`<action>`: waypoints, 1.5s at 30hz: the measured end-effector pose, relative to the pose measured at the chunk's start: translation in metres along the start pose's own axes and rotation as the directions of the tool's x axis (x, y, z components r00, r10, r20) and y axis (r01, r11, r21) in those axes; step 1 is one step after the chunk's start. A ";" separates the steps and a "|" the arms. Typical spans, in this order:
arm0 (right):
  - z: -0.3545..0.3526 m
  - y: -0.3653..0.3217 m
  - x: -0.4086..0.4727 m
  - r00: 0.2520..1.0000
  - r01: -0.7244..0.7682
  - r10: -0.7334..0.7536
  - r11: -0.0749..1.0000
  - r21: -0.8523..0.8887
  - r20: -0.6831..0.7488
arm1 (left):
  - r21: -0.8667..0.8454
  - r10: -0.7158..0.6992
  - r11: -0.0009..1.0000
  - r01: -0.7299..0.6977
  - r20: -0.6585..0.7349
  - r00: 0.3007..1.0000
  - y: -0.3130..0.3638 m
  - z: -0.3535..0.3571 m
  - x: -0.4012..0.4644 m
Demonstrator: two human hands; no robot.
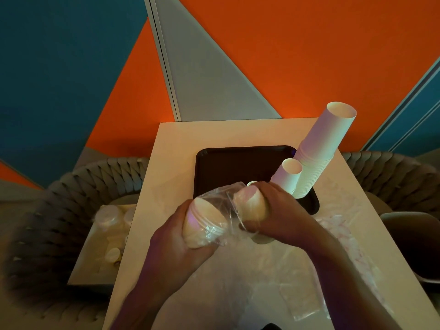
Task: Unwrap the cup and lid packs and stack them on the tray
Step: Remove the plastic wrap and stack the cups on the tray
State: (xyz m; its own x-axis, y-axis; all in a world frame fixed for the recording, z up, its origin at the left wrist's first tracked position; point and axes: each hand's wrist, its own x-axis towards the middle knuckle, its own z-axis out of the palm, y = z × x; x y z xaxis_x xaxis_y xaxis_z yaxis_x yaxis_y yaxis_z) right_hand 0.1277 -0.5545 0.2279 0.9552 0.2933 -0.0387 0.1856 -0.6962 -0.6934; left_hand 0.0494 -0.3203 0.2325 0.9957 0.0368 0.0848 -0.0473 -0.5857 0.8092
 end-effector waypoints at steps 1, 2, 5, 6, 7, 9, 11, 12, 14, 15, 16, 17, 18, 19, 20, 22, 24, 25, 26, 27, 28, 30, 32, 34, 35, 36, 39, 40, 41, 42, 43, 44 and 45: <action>-0.003 0.004 0.000 0.998 -0.008 0.009 1.000 0.020 -0.056 | 0.001 -0.006 1.000 0.006 -0.002 1.000 -0.001 0.000 0.000; -0.007 0.007 -0.001 0.993 -0.010 0.015 0.999 0.040 -0.116 | 0.002 -0.012 1.000 0.012 -0.004 1.000 -0.002 0.001 0.000; -0.022 0.019 0.000 0.954 -0.058 0.075 0.996 0.066 -0.291 | 0.002 -0.025 1.000 0.025 -0.008 1.000 -0.006 0.002 -0.002; -0.028 0.024 0.002 0.936 -0.076 0.095 0.995 0.069 -0.338 | 0.007 -0.029 1.000 0.029 -0.006 1.000 -0.007 0.002 -0.003; -0.035 0.028 0.004 0.920 -0.088 0.103 0.994 0.057 -0.378 | 0.011 -0.033 0.999 0.033 -0.004 0.999 -0.007 0.003 -0.003; -0.047 0.037 0.010 0.899 -0.118 0.104 0.993 -0.006 -0.425 | 0.012 -0.037 0.999 0.037 -0.001 0.999 -0.008 0.003 -0.003; -0.057 0.042 0.014 0.890 -0.161 0.126 0.986 -0.043 -0.438 | 0.008 -0.043 0.999 0.043 0.001 0.999 -0.009 0.004 -0.003; -0.061 0.044 0.015 0.891 -0.170 0.129 0.984 -0.056 -0.436 | 0.006 -0.048 0.999 0.048 0.003 0.999 -0.008 0.005 -0.004; -0.067 0.047 0.016 0.897 -0.161 0.096 0.980 -0.118 -0.431 | 0.005 -0.066 0.998 0.066 0.015 0.998 -0.008 0.006 -0.005; -0.069 0.050 0.018 0.901 -0.151 0.071 0.976 -0.154 -0.428 | 0.005 -0.071 0.997 0.071 0.019 0.997 -0.009 0.007 -0.006; -0.071 0.053 0.019 0.904 -0.141 0.050 0.972 -0.186 -0.425 | 0.003 -0.070 0.998 0.070 0.021 0.997 -0.010 0.007 -0.006; -0.072 0.055 0.021 0.906 -0.133 0.032 0.968 -0.211 -0.423 | 0.002 -0.069 0.998 0.069 0.022 0.997 -0.010 0.007 -0.006; -0.073 0.058 0.023 0.907 -0.132 0.025 0.964 -0.230 -0.420 | 0.000 -0.069 0.998 0.069 0.022 0.997 -0.010 0.007 -0.007; -0.073 0.059 0.025 0.909 -0.145 0.034 0.960 -0.239 -0.415 | -0.001 -0.071 0.997 0.071 0.023 0.997 -0.011 0.007 -0.007; -0.072 0.060 0.026 0.912 -0.166 0.056 0.957 -0.240 -0.407 | -0.003 -0.074 0.997 0.074 0.025 0.997 -0.010 0.007 -0.007; -0.070 0.060 0.029 0.915 -0.187 0.082 0.954 -0.234 -0.396 | -0.007 -0.079 0.997 0.080 0.025 0.997 -0.009 0.007 -0.006; -0.067 0.062 0.033 0.909 -0.173 0.068 0.959 -0.224 -0.410 | -0.006 -0.079 0.997 0.079 0.026 0.997 -0.009 0.007 -0.006; -0.066 0.063 0.035 0.904 -0.163 0.056 0.962 -0.220 -0.425 | -0.004 -0.076 0.997 0.076 0.026 0.997 -0.010 0.007 -0.006; -0.066 0.064 0.038 0.898 -0.151 0.043 0.965 -0.215 -0.439 | -0.001 -0.074 0.997 0.074 0.026 0.997 -0.010 0.008 -0.006; -0.065 0.064 0.041 0.891 -0.142 0.036 0.969 -0.203 -0.453 | 0.003 -0.076 0.997 0.076 0.026 0.997 -0.010 0.008 -0.006; -0.064 0.064 0.043 0.883 -0.139 0.040 0.974 -0.180 -0.468 | 0.002 -0.079 0.997 0.079 0.026 0.997 -0.009 0.008 -0.006; -0.061 0.063 0.046 0.863 -0.145 0.065 0.982 -0.122 -0.502 | -0.003 -0.084 0.996 0.085 0.027 0.996 -0.009 0.008 -0.006; -0.055 0.065 0.049 0.851 -0.150 0.083 0.985 -0.089 -0.518 | 0.000 -0.085 0.996 0.085 0.022 0.996 -0.009 0.009 -0.006; -0.047 0.070 0.049 0.866 -0.145 0.077 0.984 -0.101 -0.494 | 0.006 -0.083 0.997 0.083 0.022 0.996 -0.010 0.009 -0.006; -0.042 0.074 0.049 0.882 -0.142 0.070 0.982 -0.121 -0.466 | 0.006 -0.079 0.997 0.079 0.023 0.997 -0.010 0.009 -0.006; -0.036 0.077 0.048 0.900 -0.140 0.065 0.980 -0.143 -0.431 | 0.004 -0.072 0.997 0.072 0.023 0.997 -0.010 0.009 -0.006; -0.021 0.086 0.044 0.919 -0.171 0.094 0.970 -0.172 -0.382 | 0.012 -0.054 0.998 0.054 0.020 0.998 -0.011 0.007 -0.006; -0.018 0.087 0.042 0.916 -0.185 0.104 0.966 -0.179 -0.387 | 0.014 -0.053 0.999 0.052 0.016 0.998 -0.011 0.007 -0.006; -0.017 0.087 0.041 0.915 -0.196 0.110 0.962 -0.189 -0.389 | 0.014 -0.054 0.998 0.054 0.011 0.998 -0.012 0.007 -0.006; -0.016 0.088 0.039 0.917 -0.200 0.111 0.959 -0.203 -0.383 | 0.015 -0.058 0.998 0.058 0.007 0.998 -0.012 0.007 -0.006; -0.017 0.089 0.038 0.922 -0.201 0.111 0.956 -0.212 -0.371 | 0.014 -0.063 0.998 0.063 0.004 0.998 -0.012 0.008 -0.006; -0.018 0.089 0.037 0.927 -0.203 0.115 0.954 -0.220 -0.358 | 0.011 -0.066 0.998 0.066 0.002 0.998 -0.012 0.008 -0.006; -0.020 0.089 0.036 0.930 -0.207 0.117 0.950 -0.234 -0.349 | 0.002 -0.068 0.998 0.068 0.000 0.998 -0.011 0.009 -0.006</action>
State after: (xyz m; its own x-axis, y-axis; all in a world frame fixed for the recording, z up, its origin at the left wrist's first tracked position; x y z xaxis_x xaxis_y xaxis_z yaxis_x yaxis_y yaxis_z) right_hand 0.1835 -0.6183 0.1792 0.9903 -0.0376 0.1341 0.0321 -0.8753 -0.4825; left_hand 0.0451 -0.3207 0.2178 0.9966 0.0771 0.0294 0.0211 -0.5830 0.8122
